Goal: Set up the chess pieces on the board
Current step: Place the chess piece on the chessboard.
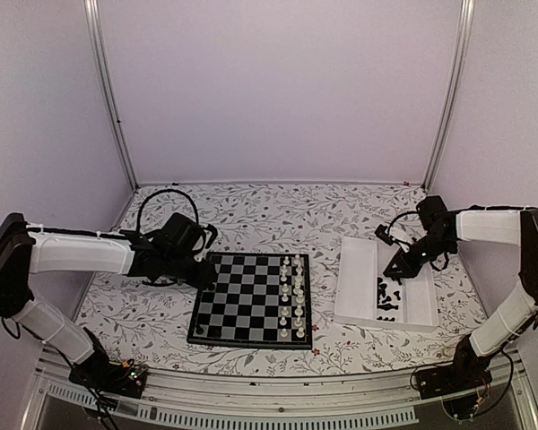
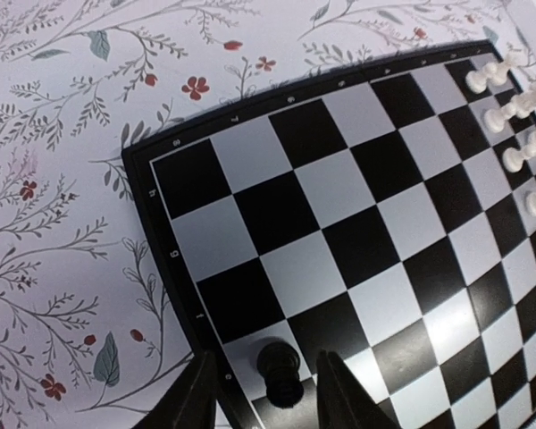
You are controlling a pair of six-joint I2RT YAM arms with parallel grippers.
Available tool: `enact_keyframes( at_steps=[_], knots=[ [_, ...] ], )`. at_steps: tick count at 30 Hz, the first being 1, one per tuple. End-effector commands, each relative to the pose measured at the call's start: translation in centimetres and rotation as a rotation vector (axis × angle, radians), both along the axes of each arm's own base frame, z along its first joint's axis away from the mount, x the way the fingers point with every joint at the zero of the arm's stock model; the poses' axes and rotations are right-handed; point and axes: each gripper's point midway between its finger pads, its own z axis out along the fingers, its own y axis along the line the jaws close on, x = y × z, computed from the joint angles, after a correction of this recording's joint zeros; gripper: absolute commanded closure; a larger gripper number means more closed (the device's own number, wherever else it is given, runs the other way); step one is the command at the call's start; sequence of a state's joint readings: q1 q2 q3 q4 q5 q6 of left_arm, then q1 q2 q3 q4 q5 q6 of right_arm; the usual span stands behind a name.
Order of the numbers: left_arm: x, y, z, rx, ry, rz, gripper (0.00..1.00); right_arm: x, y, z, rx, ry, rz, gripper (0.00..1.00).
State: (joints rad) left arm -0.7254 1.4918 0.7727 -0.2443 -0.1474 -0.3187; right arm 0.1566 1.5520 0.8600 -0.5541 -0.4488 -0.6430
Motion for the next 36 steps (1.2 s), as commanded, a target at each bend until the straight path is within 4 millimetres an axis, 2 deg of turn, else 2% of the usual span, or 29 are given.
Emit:
enact_keyframes(
  at_steps=[1,3,6,10,12,13,15,18,21,24,28,33,36],
  knots=[
    [1.1,-1.6,7.2,-0.103,-0.159,-0.016,0.56,2.1,1.1,4.5,0.086,-0.092,-0.008,0.81],
    [0.7,-3.1,10.2,-0.174,-0.248,-0.065,0.55,2.4,1.7,6.7,0.144,-0.093,-0.004,0.81],
    [-0.4,-6.3,14.8,-0.294,-0.432,-0.161,0.55,2.5,3.9,11.8,0.322,-0.103,0.036,0.81],
    [-2.4,-11.2,20.1,-0.418,-0.723,-0.281,0.54,1.1,6.3,18.1,0.552,-0.065,0.091,0.8],
    [-3.4,-14.4,21.6,-0.425,-0.836,-0.35,0.54,0.1,7.0,19.8,0.643,-0.037,0.123,0.79],
    [-3.6,-16.2,22.9,-0.432,-0.892,-0.366,0.53,-0.2,7.2,20.3,0.674,-0.03,0.131,0.78],
    [-3.7,-19.5,24.3,-0.435,-0.975,-0.384,0.53,-1.0,7.5,21.1,0.739,0.007,0.13,0.79],
    [-3.2,-24.8,24.7,-0.479,-1.01,-0.378,0.51,-1.9,7.8,22.1,0.813,0.025,0.132,0.79],
    [-4.1,-29.9,23.8,-0.456,-1.049,-0.418,0.51,-2.2,7.8,22.9,0.851,0.04,0.102,0.79],
    [-5.1,-33.4,23.0,-0.396,-1.097,-0.433,0.48,-2.6,7.8,23.6,0.872,0.054,0.083,0.79],
    [-5.1,-36.0,22.0,-0.356,-1.086,-0.452,0.47,-2.9,7.8,24.1,0.905,0.101,0.059,0.79],
    [-4.9,-37.1,21.7,-0.366,-1.073,-0.458,0.47,-3.2,7.8,23.9,0.913,0.117,0.05,0.79],
    [-4.1,-37.3,21.4,-0.345,-1.064,-0.424,0.47,-3.3,7.8,23.9,0.918,0.121,0.049,0.79]
  ],
)
